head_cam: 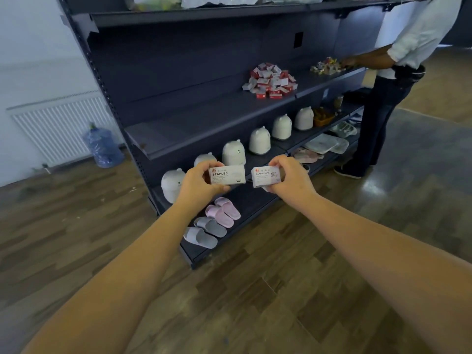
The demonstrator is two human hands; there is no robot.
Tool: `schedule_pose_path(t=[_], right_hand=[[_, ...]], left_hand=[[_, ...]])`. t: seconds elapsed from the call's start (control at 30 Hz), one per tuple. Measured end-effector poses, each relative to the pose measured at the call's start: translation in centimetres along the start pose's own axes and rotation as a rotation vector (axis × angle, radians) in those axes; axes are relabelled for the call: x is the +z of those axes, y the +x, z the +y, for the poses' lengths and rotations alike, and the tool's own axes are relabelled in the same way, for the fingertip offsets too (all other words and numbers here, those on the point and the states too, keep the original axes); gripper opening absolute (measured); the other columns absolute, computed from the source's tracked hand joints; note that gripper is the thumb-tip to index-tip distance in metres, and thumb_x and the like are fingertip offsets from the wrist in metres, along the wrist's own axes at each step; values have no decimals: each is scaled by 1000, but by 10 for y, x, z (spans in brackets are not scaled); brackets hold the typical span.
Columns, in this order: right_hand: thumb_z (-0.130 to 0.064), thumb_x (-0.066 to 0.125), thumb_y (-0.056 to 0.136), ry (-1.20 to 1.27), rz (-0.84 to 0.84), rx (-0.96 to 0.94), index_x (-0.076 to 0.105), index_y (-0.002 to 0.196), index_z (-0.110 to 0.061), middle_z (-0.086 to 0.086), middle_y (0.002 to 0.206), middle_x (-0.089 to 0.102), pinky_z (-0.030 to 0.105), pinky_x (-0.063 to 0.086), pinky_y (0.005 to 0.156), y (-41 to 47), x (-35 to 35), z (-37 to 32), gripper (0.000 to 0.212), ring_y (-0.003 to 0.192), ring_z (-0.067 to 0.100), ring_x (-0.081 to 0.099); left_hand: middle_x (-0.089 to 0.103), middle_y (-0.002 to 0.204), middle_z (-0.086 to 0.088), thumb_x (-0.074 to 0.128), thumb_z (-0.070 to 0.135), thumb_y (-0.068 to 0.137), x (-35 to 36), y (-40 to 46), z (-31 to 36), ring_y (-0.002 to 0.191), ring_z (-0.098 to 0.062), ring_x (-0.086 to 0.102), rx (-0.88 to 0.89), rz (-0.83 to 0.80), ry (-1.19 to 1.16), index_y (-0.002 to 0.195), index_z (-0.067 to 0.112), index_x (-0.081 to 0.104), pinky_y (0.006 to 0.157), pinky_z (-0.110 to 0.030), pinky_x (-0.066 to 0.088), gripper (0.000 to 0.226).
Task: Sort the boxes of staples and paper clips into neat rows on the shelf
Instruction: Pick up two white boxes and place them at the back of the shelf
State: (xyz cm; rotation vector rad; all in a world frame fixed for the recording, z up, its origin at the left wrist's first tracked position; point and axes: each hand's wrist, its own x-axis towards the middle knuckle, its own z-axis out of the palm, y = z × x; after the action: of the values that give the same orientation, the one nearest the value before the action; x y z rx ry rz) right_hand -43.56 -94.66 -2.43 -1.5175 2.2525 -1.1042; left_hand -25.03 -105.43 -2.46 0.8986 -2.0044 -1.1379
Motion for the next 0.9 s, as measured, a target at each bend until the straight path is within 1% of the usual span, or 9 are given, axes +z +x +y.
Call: schedule_pose_path(t=[0.07,0.13,0.23,0.3,0.4,0.57,0.67,0.8,0.9], right_hand=[[-6,72,73,24,9,11,50,105,-19,1,109,49,26,37,71,32,4,15,41,92,13,46],[-7,73,72,24,2,6,49,105,-21,-2,107,47,26,36,72,67,6,31,43,93,11,44],[-6,72,72,30,-13,-24,49,107,-21,-4,105,44,29,39,74,125,5,55,45,94,13,45],[-5,72,71,45,-22,-49,49,105,-21,-5,104,44,30,40,72,165,3,69,44,93,13,45],[-3,73,71,68,-59,-85,47,99,-23,-4,103,46,24,34,70,224,-2,85,43,89,12,45],[-1,74,69,138,-116,-149,48,96,-22,-3,102,47,25,37,72,308,-7,100,43,91,13,47],[-1,73,69,138,-139,-185,48,95,-23,-3,103,47,21,33,70,352,-2,104,43,90,12,46],[0,73,70,134,-159,-241,49,97,-23,-2,103,46,21,36,72,411,15,106,43,90,12,47],[-3,74,69,127,-164,-301,51,100,-18,-2,101,45,21,35,69,454,35,108,41,86,12,46]], left_hand=[[63,100,1,77,-3,69,8,31,-8,94,-13,60,-12,12,-11,92,30,56,77,-21,50,46],[63,99,3,76,-5,69,18,64,-15,95,-13,61,-25,21,-29,88,34,55,77,-19,50,48],[65,102,1,76,-5,69,37,116,-24,98,-16,62,-46,40,-57,93,30,57,83,-27,53,47],[65,103,1,76,-6,68,49,152,-27,100,-16,62,-67,77,-58,94,29,58,85,-30,53,47],[65,101,2,76,-6,68,63,204,-27,98,-16,62,-91,115,-66,91,30,57,83,-28,53,47],[66,100,5,77,-2,69,72,277,-30,97,-11,63,-123,203,-64,90,30,57,84,-30,53,44],[67,99,7,78,-1,69,69,311,-37,96,-9,64,-145,240,-66,91,30,57,82,-27,54,44],[65,96,10,77,-1,70,60,356,-54,94,-5,63,-159,288,-95,91,30,56,72,-18,54,43],[66,99,6,76,-3,70,50,393,-73,96,-7,63,-142,325,-140,93,28,57,78,-22,54,43]])
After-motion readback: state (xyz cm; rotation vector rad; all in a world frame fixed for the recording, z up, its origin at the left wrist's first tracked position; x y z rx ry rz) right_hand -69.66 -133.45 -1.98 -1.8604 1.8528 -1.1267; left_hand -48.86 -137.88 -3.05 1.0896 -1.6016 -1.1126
